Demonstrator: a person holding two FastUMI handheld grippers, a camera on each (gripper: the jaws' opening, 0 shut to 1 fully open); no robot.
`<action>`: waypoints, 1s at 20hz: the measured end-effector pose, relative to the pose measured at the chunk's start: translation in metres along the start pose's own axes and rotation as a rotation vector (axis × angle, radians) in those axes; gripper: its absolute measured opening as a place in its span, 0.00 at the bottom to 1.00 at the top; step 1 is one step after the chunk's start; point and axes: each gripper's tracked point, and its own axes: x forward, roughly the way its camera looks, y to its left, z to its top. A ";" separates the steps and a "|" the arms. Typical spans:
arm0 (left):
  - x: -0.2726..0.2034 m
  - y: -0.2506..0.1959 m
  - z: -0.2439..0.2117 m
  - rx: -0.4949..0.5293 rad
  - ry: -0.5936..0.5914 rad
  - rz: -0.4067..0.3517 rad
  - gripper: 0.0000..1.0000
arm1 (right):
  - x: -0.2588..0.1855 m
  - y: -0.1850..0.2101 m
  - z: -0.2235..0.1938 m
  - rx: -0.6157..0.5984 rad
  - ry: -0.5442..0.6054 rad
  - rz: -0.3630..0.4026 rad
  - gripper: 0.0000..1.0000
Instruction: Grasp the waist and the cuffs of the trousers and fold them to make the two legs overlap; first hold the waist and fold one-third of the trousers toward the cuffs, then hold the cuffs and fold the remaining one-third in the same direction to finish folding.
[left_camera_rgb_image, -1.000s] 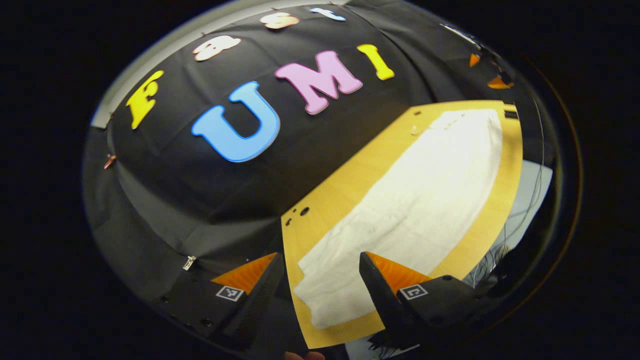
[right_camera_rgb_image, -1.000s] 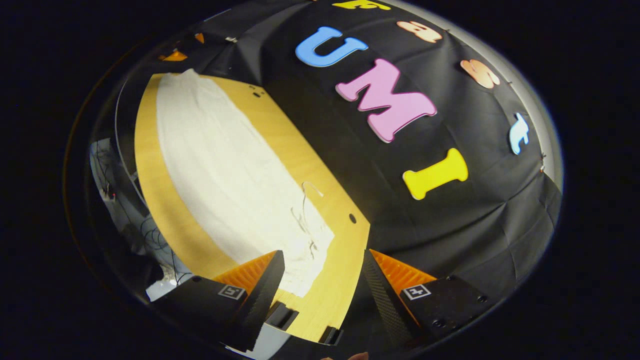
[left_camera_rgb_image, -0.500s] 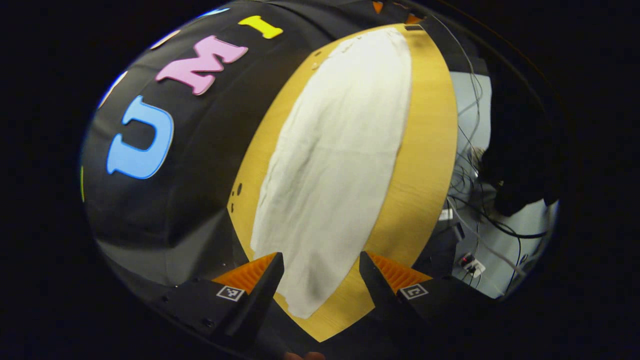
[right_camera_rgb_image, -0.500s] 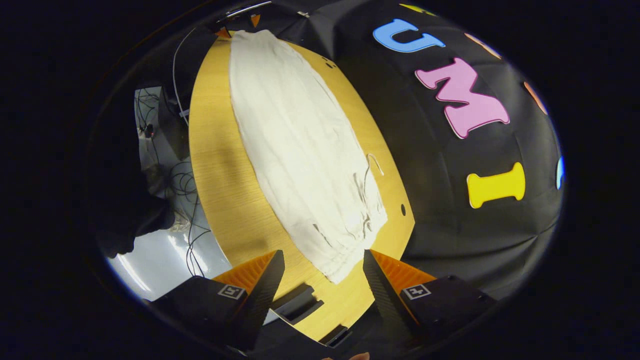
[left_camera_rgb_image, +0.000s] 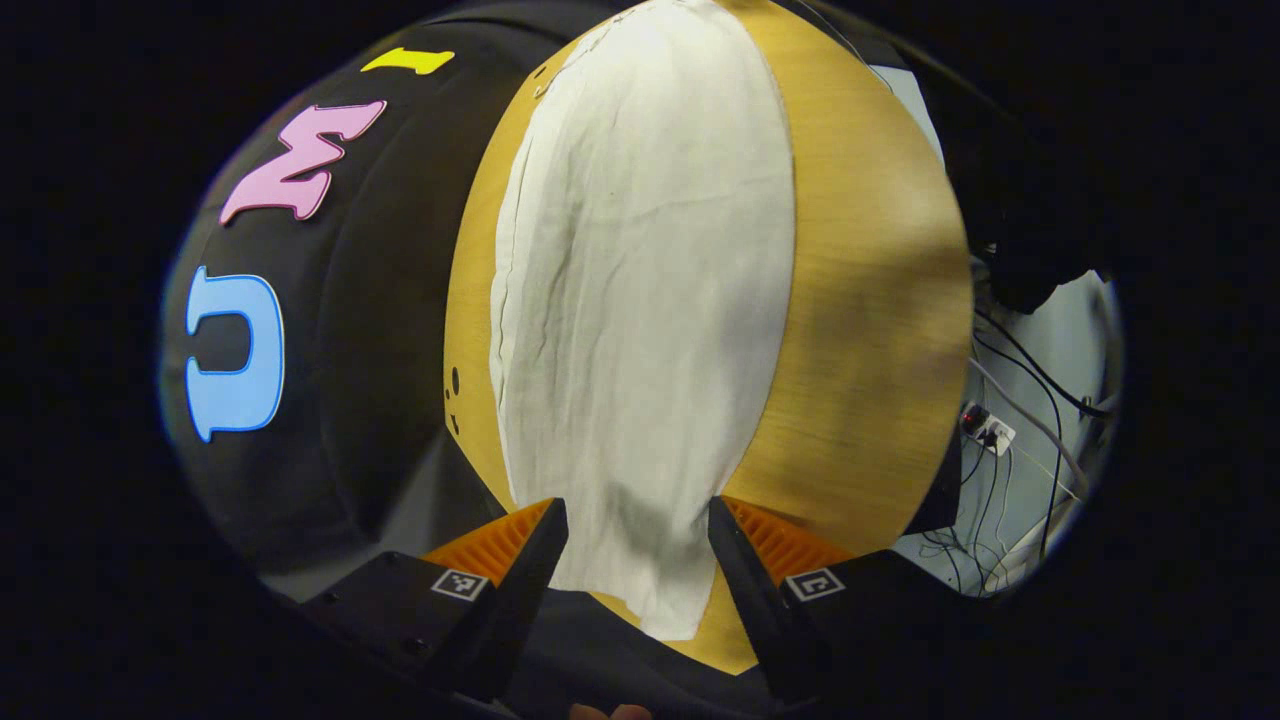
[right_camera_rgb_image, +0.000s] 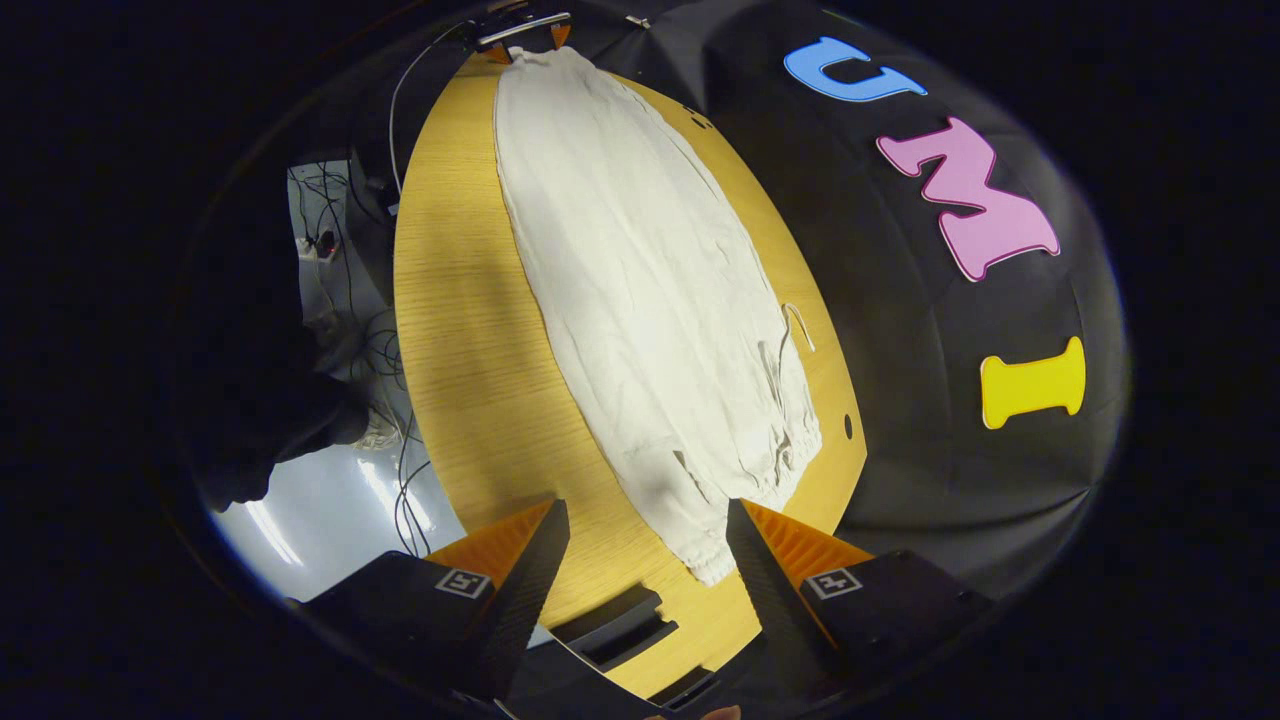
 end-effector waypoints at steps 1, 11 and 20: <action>0.006 0.003 0.001 -0.009 0.010 -0.014 0.92 | 0.002 0.000 -0.002 -0.004 0.001 0.004 0.98; 0.026 -0.007 0.008 -0.067 0.129 -0.151 0.06 | 0.027 -0.025 -0.011 -0.051 -0.026 0.004 0.98; 0.026 -0.008 0.009 -0.080 0.170 -0.150 0.05 | 0.079 -0.041 -0.005 -0.203 0.007 0.017 0.60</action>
